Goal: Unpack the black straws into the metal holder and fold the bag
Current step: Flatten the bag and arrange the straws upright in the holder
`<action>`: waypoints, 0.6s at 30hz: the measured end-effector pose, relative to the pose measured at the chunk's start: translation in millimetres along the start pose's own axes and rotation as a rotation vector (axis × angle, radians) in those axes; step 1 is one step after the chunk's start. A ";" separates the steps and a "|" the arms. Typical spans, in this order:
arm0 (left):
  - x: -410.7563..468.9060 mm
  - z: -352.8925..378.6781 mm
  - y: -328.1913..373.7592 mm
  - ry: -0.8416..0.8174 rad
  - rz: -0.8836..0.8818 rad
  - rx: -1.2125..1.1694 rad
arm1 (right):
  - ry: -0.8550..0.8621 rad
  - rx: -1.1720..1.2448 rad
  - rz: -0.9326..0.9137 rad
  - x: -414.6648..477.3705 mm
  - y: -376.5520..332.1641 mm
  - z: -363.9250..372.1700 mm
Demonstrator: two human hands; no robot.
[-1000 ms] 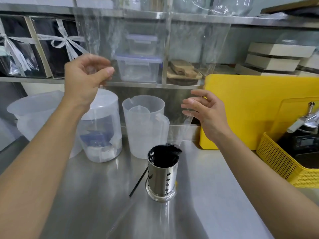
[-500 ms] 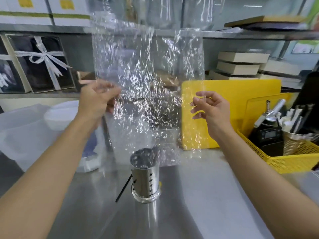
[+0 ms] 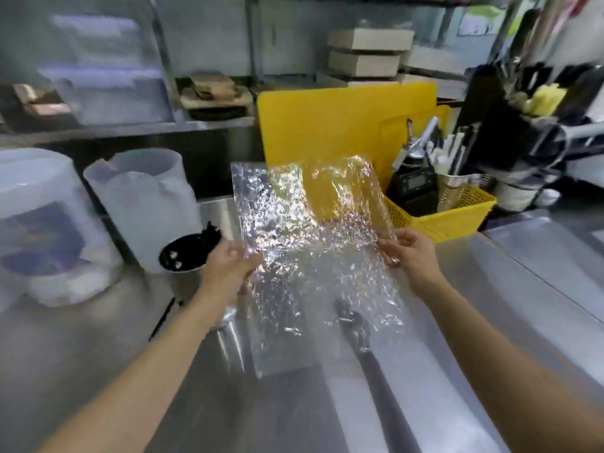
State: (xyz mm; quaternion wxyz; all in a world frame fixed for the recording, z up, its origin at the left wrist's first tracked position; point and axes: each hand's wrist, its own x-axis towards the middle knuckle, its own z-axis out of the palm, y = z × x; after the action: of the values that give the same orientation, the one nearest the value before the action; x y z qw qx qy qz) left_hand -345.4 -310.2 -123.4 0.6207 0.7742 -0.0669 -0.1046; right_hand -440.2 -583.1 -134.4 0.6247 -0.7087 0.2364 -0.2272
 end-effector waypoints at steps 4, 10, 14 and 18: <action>-14.1 38.4 -42.9 -0.088 -0.088 0.156 | 0.000 -0.155 0.105 -11.1 42.5 -30.0; -22.7 74.0 -101.0 -0.095 -0.222 0.440 | 0.010 -0.340 0.269 -23.8 107.6 -48.5; -25.1 78.9 -116.2 -0.065 -0.252 0.604 | -0.023 -0.596 0.285 -25.8 141.6 -52.9; -22.9 73.7 -118.9 -0.057 -0.261 0.758 | -0.050 -0.847 0.239 -21.6 144.1 -55.0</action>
State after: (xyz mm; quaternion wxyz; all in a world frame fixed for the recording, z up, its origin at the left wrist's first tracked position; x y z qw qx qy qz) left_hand -388.8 -348.4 -252.9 0.2704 0.9471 -0.0188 -0.1718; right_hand -498.5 -628.1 -271.7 0.3066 -0.8752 0.3736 -0.0193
